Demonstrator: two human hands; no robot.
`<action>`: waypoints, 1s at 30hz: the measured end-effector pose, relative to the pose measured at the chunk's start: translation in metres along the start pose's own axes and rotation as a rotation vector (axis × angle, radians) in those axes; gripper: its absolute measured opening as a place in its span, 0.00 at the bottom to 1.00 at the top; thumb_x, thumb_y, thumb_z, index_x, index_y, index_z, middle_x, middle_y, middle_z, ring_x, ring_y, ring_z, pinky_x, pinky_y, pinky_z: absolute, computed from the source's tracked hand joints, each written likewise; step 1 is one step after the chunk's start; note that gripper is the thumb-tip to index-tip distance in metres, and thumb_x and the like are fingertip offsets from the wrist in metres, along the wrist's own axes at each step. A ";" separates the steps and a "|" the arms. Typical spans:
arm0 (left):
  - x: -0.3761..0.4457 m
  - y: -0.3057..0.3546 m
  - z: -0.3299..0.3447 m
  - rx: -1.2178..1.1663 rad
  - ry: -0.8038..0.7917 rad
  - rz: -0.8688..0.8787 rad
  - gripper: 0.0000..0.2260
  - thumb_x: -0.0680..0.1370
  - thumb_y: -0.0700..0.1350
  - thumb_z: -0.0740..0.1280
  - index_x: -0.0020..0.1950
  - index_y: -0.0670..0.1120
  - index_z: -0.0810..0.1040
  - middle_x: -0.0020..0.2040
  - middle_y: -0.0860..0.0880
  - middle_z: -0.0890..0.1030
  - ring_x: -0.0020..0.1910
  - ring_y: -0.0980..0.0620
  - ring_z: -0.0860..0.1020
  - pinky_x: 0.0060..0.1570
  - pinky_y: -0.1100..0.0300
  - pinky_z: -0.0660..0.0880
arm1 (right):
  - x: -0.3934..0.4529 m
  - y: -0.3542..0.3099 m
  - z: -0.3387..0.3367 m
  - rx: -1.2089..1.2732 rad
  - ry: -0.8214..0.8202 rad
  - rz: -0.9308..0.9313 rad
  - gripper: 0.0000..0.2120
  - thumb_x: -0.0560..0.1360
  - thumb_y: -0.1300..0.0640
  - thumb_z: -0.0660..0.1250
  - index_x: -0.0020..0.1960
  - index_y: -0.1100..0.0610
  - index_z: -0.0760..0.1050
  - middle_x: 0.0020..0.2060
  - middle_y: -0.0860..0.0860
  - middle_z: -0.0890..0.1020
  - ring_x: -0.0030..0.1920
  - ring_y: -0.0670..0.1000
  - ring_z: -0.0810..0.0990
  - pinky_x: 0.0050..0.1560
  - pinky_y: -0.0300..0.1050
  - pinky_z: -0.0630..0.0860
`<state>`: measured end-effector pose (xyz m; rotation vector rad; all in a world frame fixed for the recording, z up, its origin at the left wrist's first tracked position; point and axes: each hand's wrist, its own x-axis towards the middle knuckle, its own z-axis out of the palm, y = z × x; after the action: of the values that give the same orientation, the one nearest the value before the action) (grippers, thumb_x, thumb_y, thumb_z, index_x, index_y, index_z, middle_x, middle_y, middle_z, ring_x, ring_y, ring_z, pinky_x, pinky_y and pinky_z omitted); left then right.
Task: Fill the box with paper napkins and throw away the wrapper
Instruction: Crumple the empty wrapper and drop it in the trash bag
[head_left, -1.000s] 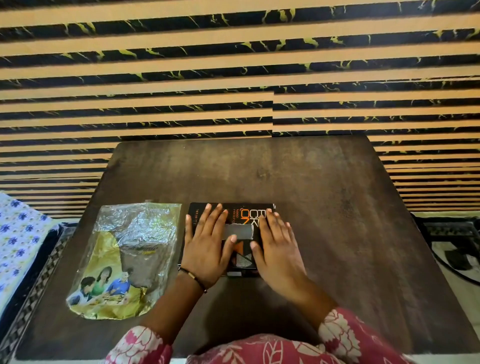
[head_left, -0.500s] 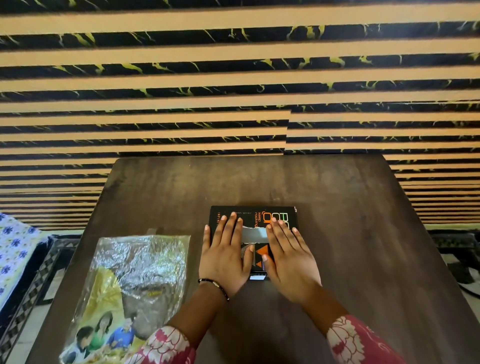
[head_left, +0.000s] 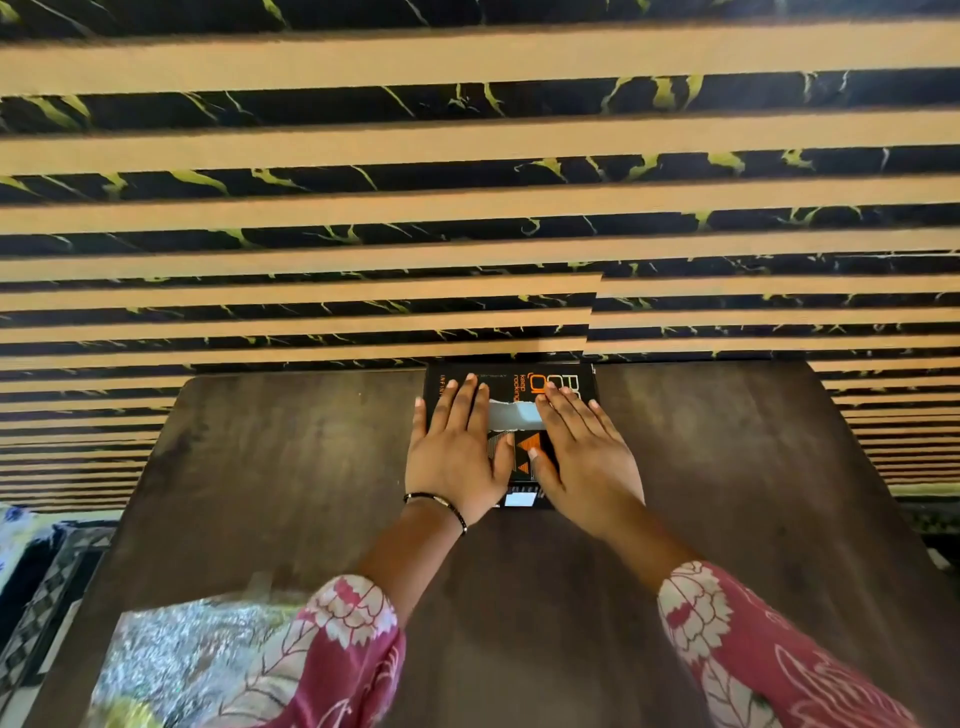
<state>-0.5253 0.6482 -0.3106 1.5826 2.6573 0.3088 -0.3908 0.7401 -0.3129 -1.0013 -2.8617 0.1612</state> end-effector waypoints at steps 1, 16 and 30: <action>0.008 -0.002 0.001 0.001 0.004 -0.008 0.29 0.75 0.58 0.45 0.75 0.48 0.54 0.77 0.49 0.56 0.76 0.50 0.51 0.73 0.47 0.43 | 0.009 0.002 0.001 0.003 0.009 -0.009 0.29 0.76 0.44 0.49 0.73 0.57 0.59 0.73 0.54 0.64 0.74 0.51 0.61 0.74 0.48 0.51; 0.055 -0.013 0.002 -0.016 0.011 -0.026 0.28 0.76 0.56 0.51 0.75 0.46 0.55 0.77 0.48 0.55 0.76 0.49 0.51 0.75 0.45 0.46 | 0.065 0.009 0.002 0.046 -0.002 -0.041 0.29 0.77 0.44 0.45 0.75 0.54 0.54 0.76 0.51 0.57 0.76 0.51 0.53 0.73 0.47 0.43; -0.153 -0.001 -0.011 -0.354 0.058 -0.235 0.32 0.73 0.61 0.50 0.73 0.45 0.57 0.75 0.41 0.59 0.75 0.39 0.51 0.72 0.39 0.49 | -0.167 -0.068 0.014 0.679 0.064 0.272 0.19 0.73 0.58 0.60 0.64 0.56 0.71 0.59 0.57 0.76 0.60 0.58 0.75 0.57 0.39 0.68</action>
<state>-0.4536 0.5120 -0.3107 1.1637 2.6056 0.7720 -0.3050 0.5819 -0.3286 -1.1768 -2.3034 1.0128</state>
